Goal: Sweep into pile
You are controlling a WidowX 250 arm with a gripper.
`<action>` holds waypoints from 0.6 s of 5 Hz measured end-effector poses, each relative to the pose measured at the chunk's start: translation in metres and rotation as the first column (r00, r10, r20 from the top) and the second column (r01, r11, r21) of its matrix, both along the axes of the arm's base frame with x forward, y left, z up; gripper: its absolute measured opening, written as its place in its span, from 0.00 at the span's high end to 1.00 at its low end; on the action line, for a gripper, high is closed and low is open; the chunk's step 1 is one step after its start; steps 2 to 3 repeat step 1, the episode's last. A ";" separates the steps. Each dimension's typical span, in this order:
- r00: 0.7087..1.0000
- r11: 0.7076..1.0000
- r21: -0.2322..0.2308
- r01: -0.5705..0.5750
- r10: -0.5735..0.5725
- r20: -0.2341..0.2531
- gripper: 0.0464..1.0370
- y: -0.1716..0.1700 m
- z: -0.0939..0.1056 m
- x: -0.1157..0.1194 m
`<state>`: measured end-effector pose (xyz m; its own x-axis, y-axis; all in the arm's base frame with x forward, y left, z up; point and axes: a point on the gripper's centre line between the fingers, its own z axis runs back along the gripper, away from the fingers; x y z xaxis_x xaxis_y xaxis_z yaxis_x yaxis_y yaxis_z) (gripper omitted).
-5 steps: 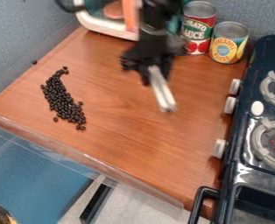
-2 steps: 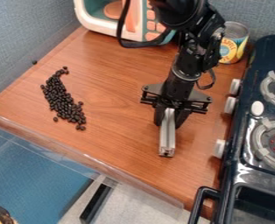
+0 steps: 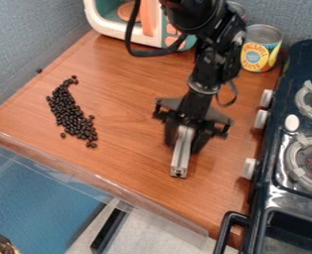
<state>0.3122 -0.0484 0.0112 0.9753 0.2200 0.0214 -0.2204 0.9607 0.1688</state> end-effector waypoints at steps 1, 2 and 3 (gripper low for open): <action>0.998 1.000 -0.024 0.008 -0.007 0.069 0.04 0.000 0.021 -0.001; 0.998 1.000 -0.024 0.008 -0.007 0.069 0.04 0.000 0.021 -0.001; 0.998 1.000 -0.024 0.008 -0.007 0.069 0.04 0.000 0.021 -0.001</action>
